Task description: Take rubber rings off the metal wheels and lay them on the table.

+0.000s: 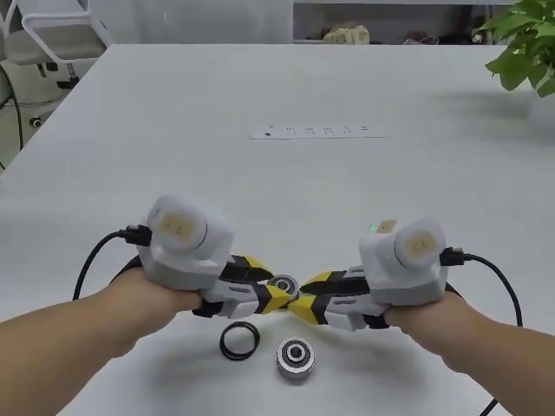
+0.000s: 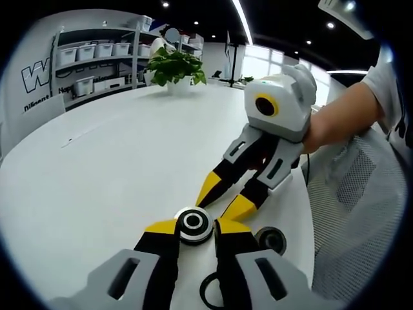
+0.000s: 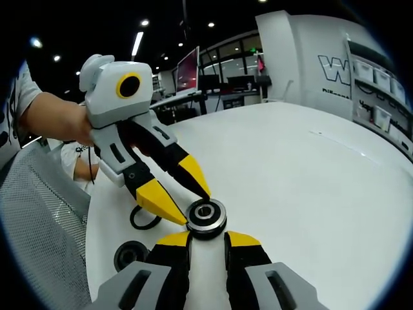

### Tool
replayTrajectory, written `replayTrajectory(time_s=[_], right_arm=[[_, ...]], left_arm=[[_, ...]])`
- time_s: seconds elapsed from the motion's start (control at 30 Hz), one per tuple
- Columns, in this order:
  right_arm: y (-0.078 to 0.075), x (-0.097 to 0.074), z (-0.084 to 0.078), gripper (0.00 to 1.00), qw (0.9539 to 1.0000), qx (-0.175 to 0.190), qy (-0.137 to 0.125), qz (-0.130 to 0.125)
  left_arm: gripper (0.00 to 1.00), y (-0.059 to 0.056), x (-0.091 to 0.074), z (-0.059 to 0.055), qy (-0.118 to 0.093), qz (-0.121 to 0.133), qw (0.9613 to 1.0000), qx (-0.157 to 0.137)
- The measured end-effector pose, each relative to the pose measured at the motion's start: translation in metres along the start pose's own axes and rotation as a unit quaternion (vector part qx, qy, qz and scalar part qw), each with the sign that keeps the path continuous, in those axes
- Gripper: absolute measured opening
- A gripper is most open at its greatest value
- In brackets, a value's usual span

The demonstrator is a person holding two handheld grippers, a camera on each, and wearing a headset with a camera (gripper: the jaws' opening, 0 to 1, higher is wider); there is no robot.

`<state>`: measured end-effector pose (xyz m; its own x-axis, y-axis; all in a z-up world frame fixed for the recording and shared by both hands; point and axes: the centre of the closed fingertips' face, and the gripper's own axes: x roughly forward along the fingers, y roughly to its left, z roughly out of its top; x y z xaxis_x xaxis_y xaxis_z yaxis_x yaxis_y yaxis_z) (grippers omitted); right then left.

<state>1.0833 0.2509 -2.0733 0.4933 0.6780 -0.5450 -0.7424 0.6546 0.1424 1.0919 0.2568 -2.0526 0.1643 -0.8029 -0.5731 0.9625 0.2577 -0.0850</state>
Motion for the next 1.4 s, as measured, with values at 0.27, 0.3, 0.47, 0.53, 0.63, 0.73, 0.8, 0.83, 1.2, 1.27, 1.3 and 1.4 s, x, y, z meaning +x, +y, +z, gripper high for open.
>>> replayTrajectory(time_s=[0.27,0.3,0.47,0.53,0.63,0.73,0.8,0.83,1.2,1.27,1.3,1.4], right_arm=[[0.0002,0.0004,0.0005,0.18,1.0000,0.000,-0.001,0.001],[0.0003,0.0004,0.0004,0.18,1.0000,0.000,0.000,0.001],[0.0011,0.0011,-0.0009,0.17,1.0000,0.000,0.002,0.002],[0.0006,0.0011,-0.0006,0.17,1.0000,0.001,0.001,0.001],[0.0002,0.0015,0.0000,0.18,1.0000,0.003,-0.002,0.000],[0.0009,0.0014,-0.0004,0.18,1.0000,0.003,-0.001,0.001],[0.0012,0.0020,-0.0003,0.17,1.0000,0.001,-0.001,0.001],[0.0013,0.0022,-0.0004,0.17,1.0000,-0.001,-0.001,0.001],[0.0010,-0.0002,-0.0027,0.12,1.0000,-0.007,0.004,0.003],[0.0011,-0.0004,-0.0030,0.11,1.0000,-0.008,0.004,0.003],[0.0011,-0.0007,-0.0032,0.11,0.9999,-0.009,0.005,0.004],[0.0004,-0.0011,-0.0039,0.09,0.9999,-0.009,0.006,0.005]], left_arm=[[0.13,0.0016,0.0028,-0.0017,0.008,0.007,0.9997,0.022],[0.12,0.0020,0.0028,-0.0017,0.008,0.008,0.9997,0.023],[0.09,0.0026,0.0032,-0.0014,0.010,0.018,0.9989,0.041],[0.09,0.0020,0.0037,-0.0019,0.009,0.020,0.9983,0.054],[0.08,0.0012,0.0042,-0.0018,0.004,0.021,0.9983,0.054],[0.08,0.0003,0.0040,-0.0015,0.001,0.023,0.9981,0.057],[0.08,0.0007,0.0044,-0.0019,-0.002,0.024,0.9982,0.056],[0.08,0.0007,0.0043,-0.0020,-0.003,0.024,0.9982,0.055],[0.08,0.0003,0.0045,-0.0014,-0.004,0.031,0.9984,0.048],[0.08,0.0003,0.0045,-0.0014,-0.004,0.030,0.9985,0.046],[0.08,0.0002,0.0045,-0.0014,-0.005,0.030,0.9985,0.045],[0.08,0.0004,0.0047,-0.0013,-0.005,0.031,0.9985,0.045]])
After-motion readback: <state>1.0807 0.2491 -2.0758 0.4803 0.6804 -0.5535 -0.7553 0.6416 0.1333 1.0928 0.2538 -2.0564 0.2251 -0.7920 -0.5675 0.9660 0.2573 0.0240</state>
